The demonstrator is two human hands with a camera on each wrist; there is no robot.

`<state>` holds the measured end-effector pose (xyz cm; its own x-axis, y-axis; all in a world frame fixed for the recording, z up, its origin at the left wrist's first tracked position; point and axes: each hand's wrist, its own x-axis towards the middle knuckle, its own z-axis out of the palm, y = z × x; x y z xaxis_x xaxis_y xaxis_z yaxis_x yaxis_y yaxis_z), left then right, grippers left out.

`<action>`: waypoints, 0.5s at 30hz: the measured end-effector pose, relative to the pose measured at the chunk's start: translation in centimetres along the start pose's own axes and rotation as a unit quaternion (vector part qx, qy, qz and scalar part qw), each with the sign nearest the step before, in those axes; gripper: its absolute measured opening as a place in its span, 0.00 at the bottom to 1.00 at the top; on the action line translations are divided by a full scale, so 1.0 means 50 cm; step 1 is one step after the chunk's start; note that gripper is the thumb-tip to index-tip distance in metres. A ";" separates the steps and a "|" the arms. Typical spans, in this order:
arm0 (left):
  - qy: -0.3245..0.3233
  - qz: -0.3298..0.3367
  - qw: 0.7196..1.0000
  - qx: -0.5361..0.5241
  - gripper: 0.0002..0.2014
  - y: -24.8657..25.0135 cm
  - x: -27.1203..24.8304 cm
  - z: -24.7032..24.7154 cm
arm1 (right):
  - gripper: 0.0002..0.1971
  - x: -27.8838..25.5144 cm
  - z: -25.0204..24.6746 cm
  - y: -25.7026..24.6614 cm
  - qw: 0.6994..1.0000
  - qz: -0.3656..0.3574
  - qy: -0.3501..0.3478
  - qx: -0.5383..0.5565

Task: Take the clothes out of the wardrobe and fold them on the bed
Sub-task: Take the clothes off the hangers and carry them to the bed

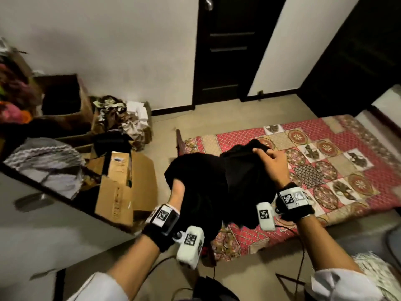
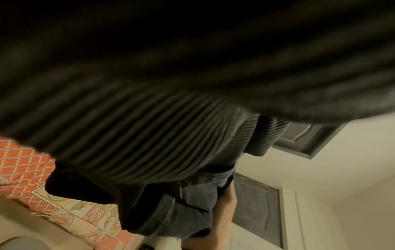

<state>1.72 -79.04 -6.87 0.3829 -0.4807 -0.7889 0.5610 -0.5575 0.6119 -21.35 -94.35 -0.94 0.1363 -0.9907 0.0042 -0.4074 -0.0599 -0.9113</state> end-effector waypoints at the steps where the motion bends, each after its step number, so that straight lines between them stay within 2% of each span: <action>1: 0.002 0.000 1.000 -0.011 0.40 0.004 0.047 0.030 | 0.28 0.026 -0.026 0.005 1.000 0.001 0.013 0.006; 2: -0.002 0.002 1.000 0.002 0.46 0.017 0.060 0.057 | 0.28 0.051 -0.049 0.007 1.000 -0.001 0.027 0.014; 3: -0.011 0.016 1.000 0.000 0.46 0.035 0.065 0.097 | 0.28 0.079 -0.073 0.013 0.999 -0.004 0.047 0.016; 6: -0.076 0.035 0.996 -0.010 0.26 0.100 0.030 0.219 | 0.26 0.148 -0.118 0.038 0.993 -0.004 0.108 0.036; 8: -0.129 0.064 0.989 -0.017 0.25 0.147 0.020 0.292 | 0.28 0.193 -0.132 0.077 0.988 0.015 0.148 0.045; 10: -0.137 0.071 0.988 0.000 0.29 0.166 0.073 0.344 | 0.28 0.236 -0.125 0.128 0.984 0.039 0.169 0.029; 11: -0.135 0.085 0.987 0.029 0.29 0.153 0.135 0.357 | 0.28 0.253 -0.116 0.158 0.982 0.065 0.176 0.020; 12: -0.139 0.098 0.983 0.070 0.24 0.146 0.160 0.361 | 0.29 0.268 -0.104 0.191 0.979 0.100 0.180 0.007; 15: -0.144 0.075 0.978 0.130 0.09 0.128 0.182 0.375 | 0.29 0.296 -0.062 0.314 0.958 0.237 0.149 -0.056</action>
<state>-4.97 -99.68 -9.09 0.2027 -0.7203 -0.6633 0.2942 -0.6013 0.7429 -28.51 -110.32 -13.92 -0.3449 -0.9002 -0.2660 -0.4568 0.4085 -0.7903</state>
